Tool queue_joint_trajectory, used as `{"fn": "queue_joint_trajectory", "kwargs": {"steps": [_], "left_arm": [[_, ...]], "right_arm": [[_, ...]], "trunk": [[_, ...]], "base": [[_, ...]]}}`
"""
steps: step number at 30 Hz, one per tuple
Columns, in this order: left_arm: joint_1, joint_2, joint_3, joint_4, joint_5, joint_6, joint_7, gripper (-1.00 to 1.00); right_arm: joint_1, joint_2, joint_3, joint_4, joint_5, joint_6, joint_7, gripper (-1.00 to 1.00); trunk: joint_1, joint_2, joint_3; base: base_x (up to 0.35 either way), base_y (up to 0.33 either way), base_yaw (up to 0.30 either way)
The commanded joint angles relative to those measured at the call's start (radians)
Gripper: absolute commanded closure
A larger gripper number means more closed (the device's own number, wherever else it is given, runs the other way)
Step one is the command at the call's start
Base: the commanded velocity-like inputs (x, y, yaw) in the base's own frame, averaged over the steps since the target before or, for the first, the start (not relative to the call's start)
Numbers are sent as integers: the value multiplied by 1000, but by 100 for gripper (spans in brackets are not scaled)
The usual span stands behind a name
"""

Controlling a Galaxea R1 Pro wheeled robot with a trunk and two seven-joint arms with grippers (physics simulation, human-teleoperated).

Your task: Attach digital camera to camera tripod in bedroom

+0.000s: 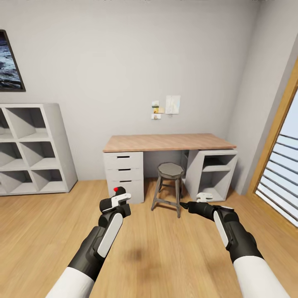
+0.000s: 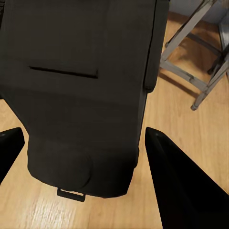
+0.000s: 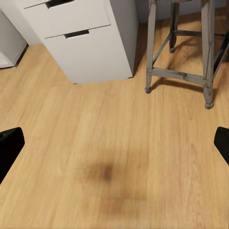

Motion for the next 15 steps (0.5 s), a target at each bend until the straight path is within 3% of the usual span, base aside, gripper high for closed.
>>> {"fn": "queue_joint_trajectory", "kwargs": {"steps": [1, 7, 9, 11, 13, 15], "left_arm": [[-1, 0, -1, -1, 8, 2, 8, 100], [-1, 0, -2, -2, 8, 2, 8, 100], [-1, 2, -4, -1, 8, 3, 10, 100], [-1, 6, 0, 53, 8, -2, 8, 100], [-1, 8, 10, 124, 6, -17, 8, 100], [-1, 15, 22, 225, 5, -42, 7, 100]], "right_arm": [[-1, 0, -2, -1, 0, 6, 4, -100], [-1, -1, -5, -1, 4, 6, 4, -100], [-1, -21, -15, 0, 0, 4, 4, -100], [-1, -54, -18, 10, -4, -3, -1, -100], [-1, -71, -20, 37, -3, -8, -12, -100], [-1, -87, -23, 142, -2, -31, -35, -100]], "trunk": [[-4, 7, 2], [-27, 49, 21], [-35, 63, 27], [-42, 77, 33], [-50, 91, 40], [-58, 105, 46]], "base": [[0, 0, 0], [0, 0, 0], [0, 0, 0], [0, 0, 0], [0, 0, 0], [0, 0, 0]]}}
